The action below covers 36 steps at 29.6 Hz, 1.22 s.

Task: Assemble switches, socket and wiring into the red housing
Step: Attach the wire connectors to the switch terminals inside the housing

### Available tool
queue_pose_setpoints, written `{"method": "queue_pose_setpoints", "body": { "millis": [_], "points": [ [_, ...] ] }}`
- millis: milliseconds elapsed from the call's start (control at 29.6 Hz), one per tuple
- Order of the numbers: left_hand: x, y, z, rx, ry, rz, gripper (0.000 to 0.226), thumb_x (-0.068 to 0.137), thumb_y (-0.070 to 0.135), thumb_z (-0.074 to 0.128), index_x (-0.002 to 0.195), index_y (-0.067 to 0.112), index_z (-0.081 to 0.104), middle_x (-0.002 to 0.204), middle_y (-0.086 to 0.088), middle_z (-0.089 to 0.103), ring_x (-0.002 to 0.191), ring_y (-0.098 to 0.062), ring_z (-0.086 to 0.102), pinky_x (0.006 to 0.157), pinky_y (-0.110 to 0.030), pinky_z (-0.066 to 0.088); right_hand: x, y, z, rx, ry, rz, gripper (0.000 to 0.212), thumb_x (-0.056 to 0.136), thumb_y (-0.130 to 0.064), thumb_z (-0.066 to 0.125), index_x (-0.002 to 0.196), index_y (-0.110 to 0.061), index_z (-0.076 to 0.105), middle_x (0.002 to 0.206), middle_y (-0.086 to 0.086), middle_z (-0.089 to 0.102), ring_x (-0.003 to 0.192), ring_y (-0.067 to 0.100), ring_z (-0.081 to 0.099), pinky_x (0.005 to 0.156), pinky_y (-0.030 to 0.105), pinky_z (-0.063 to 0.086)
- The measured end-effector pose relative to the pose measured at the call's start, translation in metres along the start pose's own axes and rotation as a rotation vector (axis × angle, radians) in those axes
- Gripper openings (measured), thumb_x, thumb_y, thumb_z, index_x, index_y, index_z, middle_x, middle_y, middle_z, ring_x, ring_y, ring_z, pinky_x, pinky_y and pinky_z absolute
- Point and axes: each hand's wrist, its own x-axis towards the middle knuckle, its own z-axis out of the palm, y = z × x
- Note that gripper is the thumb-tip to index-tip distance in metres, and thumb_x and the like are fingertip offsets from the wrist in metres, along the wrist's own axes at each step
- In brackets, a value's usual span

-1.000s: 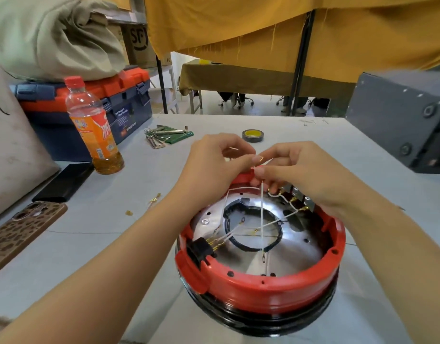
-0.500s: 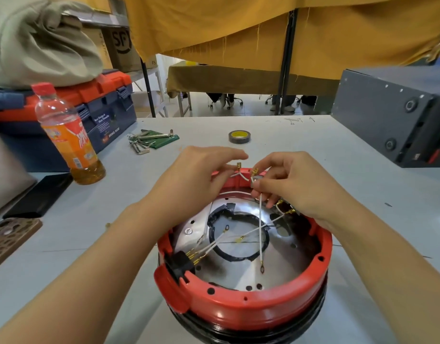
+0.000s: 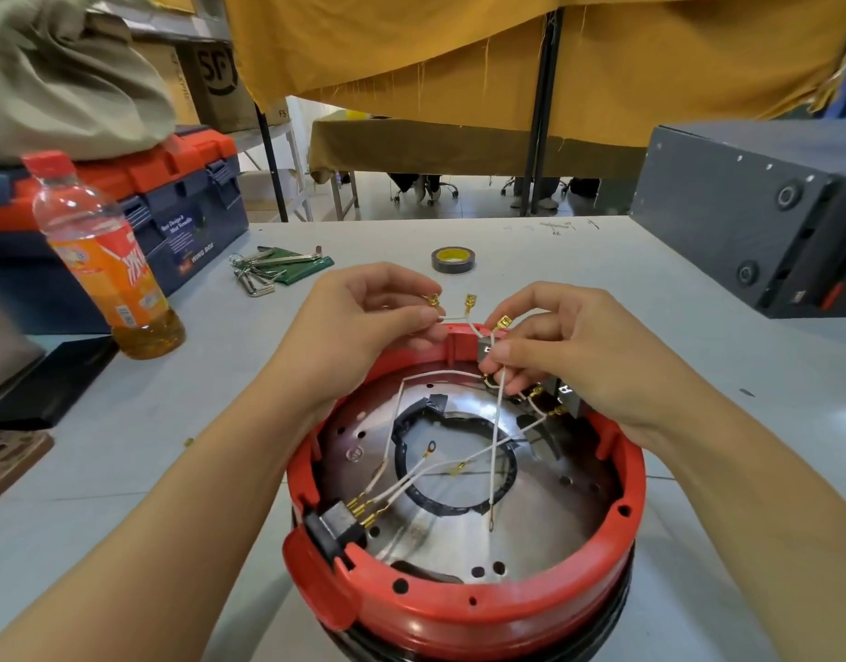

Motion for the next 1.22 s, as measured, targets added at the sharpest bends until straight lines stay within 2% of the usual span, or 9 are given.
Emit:
{"method": "queue_pose_setpoints", "body": {
  "millis": [203, 405, 540, 642, 743, 844, 912, 1047, 1216],
  "points": [
    [-0.002, 0.001, 0.001, -0.011, -0.042, -0.041, 0.014, 0.08, -0.005, 0.065, 0.09, 0.005, 0.067, 0.072, -0.012, 0.072, 0.07, -0.022, 0.072, 0.059, -0.018, 0.054, -0.002, -0.002, 0.0, -0.021, -0.064, 0.011, 0.016, 0.08, 0.007, 0.065, 0.094, -0.001, 0.063, 0.078, 0.025, 0.068, 0.053, 0.016, 0.065, 0.053, 0.019, 0.053],
    [0.001, 0.004, 0.003, 0.021, -0.04, -0.127, 0.015, 0.082, -0.006, 0.063, 0.09, 0.005, 0.068, 0.068, -0.013, 0.072, 0.065, -0.018, 0.072, 0.056, -0.015, 0.053, -0.001, -0.002, -0.008, -0.105, -0.106, -0.012, 0.017, 0.083, -0.005, 0.067, 0.098, -0.011, 0.067, 0.076, 0.012, 0.072, 0.065, 0.018, 0.069, 0.061, 0.02, 0.055],
    [0.003, 0.006, 0.006, -0.016, -0.053, -0.229, 0.015, 0.081, -0.007, 0.062, 0.091, 0.003, 0.068, 0.07, -0.016, 0.072, 0.065, -0.019, 0.072, 0.055, -0.015, 0.054, 0.003, 0.002, -0.021, -0.151, 0.069, -0.046, 0.01, 0.086, -0.014, 0.064, 0.092, -0.018, 0.07, 0.082, 0.0, 0.074, 0.077, 0.011, 0.07, 0.07, 0.02, 0.056],
    [0.005, 0.004, 0.011, -0.027, -0.077, -0.304, 0.014, 0.081, -0.009, 0.061, 0.089, 0.0, 0.068, 0.072, -0.017, 0.072, 0.066, -0.021, 0.072, 0.057, -0.018, 0.056, 0.011, 0.012, -0.025, -0.281, 0.197, -0.048, 0.011, 0.087, -0.023, 0.064, 0.094, -0.026, 0.071, 0.092, -0.012, 0.07, 0.087, -0.001, 0.063, 0.072, 0.01, 0.046],
    [0.007, 0.003, 0.016, -0.003, -0.124, -0.355, 0.013, 0.082, -0.011, 0.06, 0.09, -0.003, 0.066, 0.072, -0.021, 0.071, 0.068, -0.024, 0.072, 0.059, -0.019, 0.057, 0.016, 0.021, -0.022, -0.328, 0.118, 0.026, 0.024, 0.087, -0.027, 0.063, 0.111, -0.027, 0.066, 0.107, -0.015, 0.065, 0.096, -0.006, 0.057, 0.075, 0.007, 0.04],
    [0.01, 0.0, 0.019, 0.049, -0.157, -0.386, 0.013, 0.082, -0.012, 0.059, 0.085, -0.002, 0.067, 0.066, -0.017, 0.071, 0.065, -0.022, 0.072, 0.058, -0.018, 0.056, 0.019, 0.028, -0.016, -0.343, 0.009, 0.07, 0.035, 0.088, -0.024, 0.063, 0.123, -0.022, 0.061, 0.116, -0.01, 0.063, 0.099, -0.002, 0.057, 0.074, 0.004, 0.04],
    [0.012, -0.002, 0.02, 0.089, -0.166, -0.409, 0.015, 0.082, -0.012, 0.06, 0.083, 0.0, 0.069, 0.066, -0.015, 0.071, 0.065, -0.021, 0.071, 0.058, -0.018, 0.056, 0.02, 0.031, -0.015, -0.392, 0.004, 0.07, 0.036, 0.089, -0.023, 0.061, 0.125, -0.022, 0.06, 0.117, -0.008, 0.063, 0.1, 0.002, 0.058, 0.076, 0.006, 0.04],
    [0.015, -0.004, 0.021, 0.138, -0.174, -0.436, 0.013, 0.081, -0.012, 0.061, 0.087, -0.002, 0.067, 0.069, -0.015, 0.071, 0.068, -0.023, 0.072, 0.059, -0.018, 0.056, 0.022, 0.032, -0.016, -0.406, 0.043, 0.059, 0.031, 0.089, -0.021, 0.061, 0.12, -0.02, 0.063, 0.117, -0.004, 0.066, 0.105, 0.009, 0.059, 0.091, 0.021, 0.041],
    [0.017, -0.007, 0.024, 0.156, -0.164, -0.472, 0.011, 0.08, -0.015, 0.059, 0.087, -0.007, 0.062, 0.073, -0.02, 0.068, 0.061, -0.022, 0.071, 0.054, -0.017, 0.054, 0.02, 0.033, -0.012, -0.448, 0.102, 0.045, 0.028, 0.089, -0.021, 0.06, 0.117, -0.023, 0.065, 0.116, -0.004, 0.066, 0.1, 0.007, 0.056, 0.084, 0.02, 0.037]
  ]
}}
